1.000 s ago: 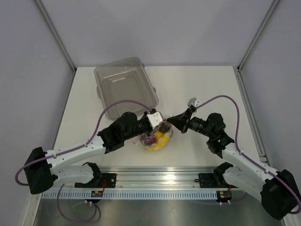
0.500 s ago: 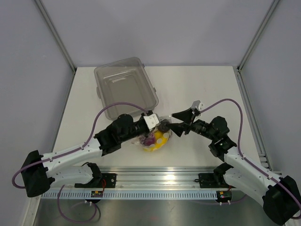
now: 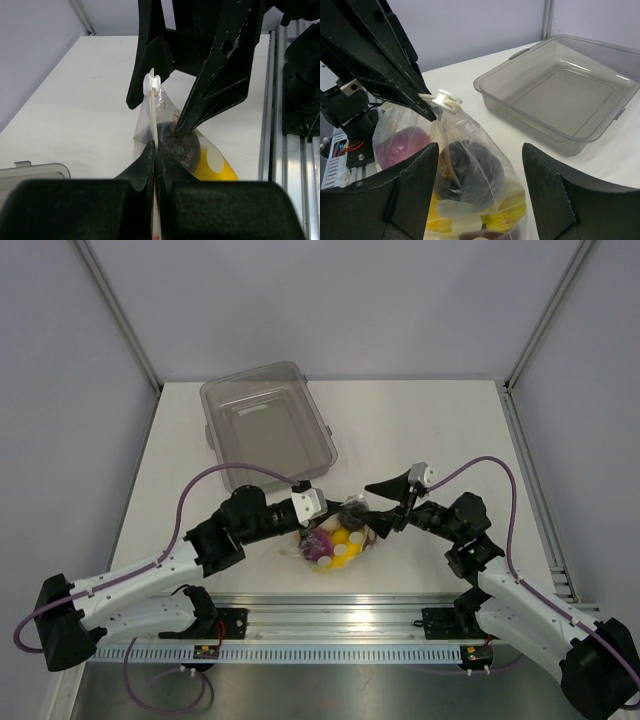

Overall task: Open the zip-top bag and remove the fake food
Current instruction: Pick up the zipper food storage bag at the center of the board, then unzip the zipper food storage bag at the center of the board.

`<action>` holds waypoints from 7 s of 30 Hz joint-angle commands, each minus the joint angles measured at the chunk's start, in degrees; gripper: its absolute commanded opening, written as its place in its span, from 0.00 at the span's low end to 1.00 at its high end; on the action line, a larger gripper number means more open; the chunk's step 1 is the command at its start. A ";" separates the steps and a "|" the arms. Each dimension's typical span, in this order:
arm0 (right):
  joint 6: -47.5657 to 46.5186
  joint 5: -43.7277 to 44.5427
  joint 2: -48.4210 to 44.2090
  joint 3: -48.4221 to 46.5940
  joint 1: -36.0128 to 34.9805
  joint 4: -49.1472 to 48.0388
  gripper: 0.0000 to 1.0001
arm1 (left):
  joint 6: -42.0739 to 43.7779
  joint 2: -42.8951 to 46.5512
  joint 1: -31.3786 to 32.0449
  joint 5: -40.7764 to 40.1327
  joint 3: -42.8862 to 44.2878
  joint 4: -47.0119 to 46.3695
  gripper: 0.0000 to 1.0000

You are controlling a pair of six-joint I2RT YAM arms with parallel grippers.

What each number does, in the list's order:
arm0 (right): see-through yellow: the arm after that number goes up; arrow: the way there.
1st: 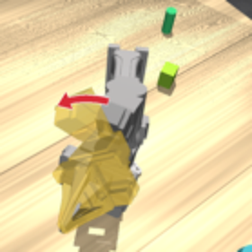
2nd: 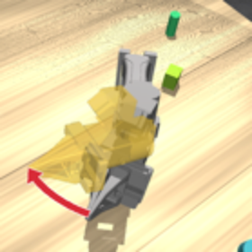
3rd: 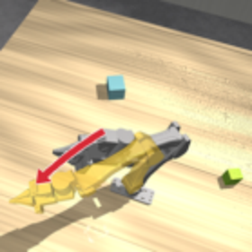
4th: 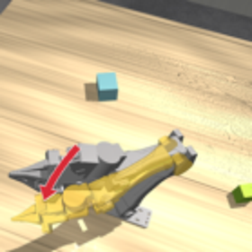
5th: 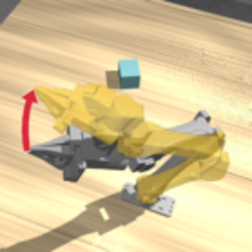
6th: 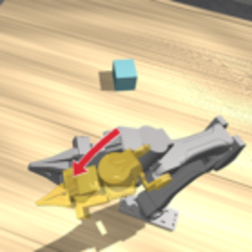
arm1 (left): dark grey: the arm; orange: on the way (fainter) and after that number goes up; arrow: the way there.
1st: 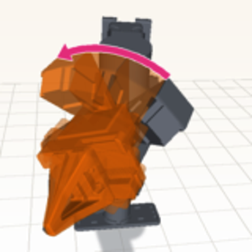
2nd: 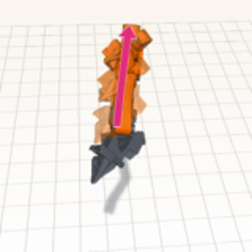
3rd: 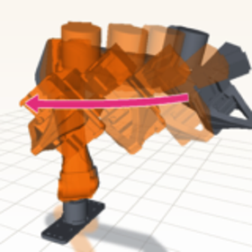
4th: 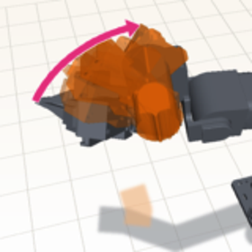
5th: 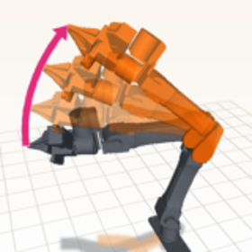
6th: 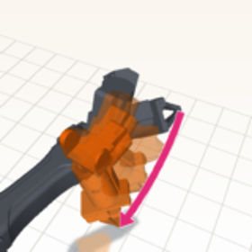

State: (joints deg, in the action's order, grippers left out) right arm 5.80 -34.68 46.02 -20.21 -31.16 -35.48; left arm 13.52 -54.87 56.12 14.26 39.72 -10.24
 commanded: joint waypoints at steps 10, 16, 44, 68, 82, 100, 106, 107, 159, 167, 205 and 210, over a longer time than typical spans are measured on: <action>0.26 -6.89 -1.11 -0.18 -0.48 -4.77 0.73 | -1.48 1.70 -0.57 6.57 1.06 -4.26 0.00; 0.70 -8.92 -0.14 -0.97 -0.48 -4.60 0.55 | -1.65 0.82 -0.83 7.27 1.76 -3.56 0.00; 8.96 -7.86 5.84 -5.98 -0.48 -2.22 0.00 | -0.34 1.70 0.40 -1.16 0.62 -7.60 0.41; 12.83 -7.42 6.19 -7.13 -0.48 -1.87 0.00 | 15.22 -3.31 10.24 -20.06 2.73 -10.76 0.49; 12.57 -7.86 6.28 -7.04 -0.48 -2.13 0.00 | 19.09 -5.16 10.33 -14.61 4.22 -10.33 0.45; 12.39 -8.39 6.45 -6.95 -0.40 -2.48 0.01 | 19.44 -5.42 10.33 -13.82 3.69 -11.21 0.30; 12.48 -8.83 5.58 -6.34 -0.48 -3.62 0.01 | 18.74 -5.51 10.33 -17.16 4.22 -10.85 0.10; 12.39 -8.83 5.31 -5.99 -0.40 -3.80 0.01 | 18.65 -5.51 10.33 -17.42 4.22 -10.94 0.09; 16.08 33.34 -14.90 5.88 -0.48 -4.60 0.00 | 0.20 -9.90 1.98 -10.75 11.43 3.03 0.00; 19.06 49.51 -19.74 6.93 -0.40 -0.11 0.00 | -0.69 -10.08 0.66 -10.83 11.08 3.30 0.00; 18.55 61.14 -12.53 1.14 -0.48 10.79 0.32 | -2.09 -11.93 -1.89 -17.59 10.03 2.07 0.00; 16.61 59.99 -14.90 0.96 -0.40 12.72 0.57 | -1.39 -10.44 -1.89 -18.39 8.18 -0.13 0.00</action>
State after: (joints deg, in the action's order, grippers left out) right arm 24.97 27.44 33.12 -16.71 -31.75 -20.69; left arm 11.57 -66.98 54.46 -2.17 48.53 -5.06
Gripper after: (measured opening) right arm 0.560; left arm 0.125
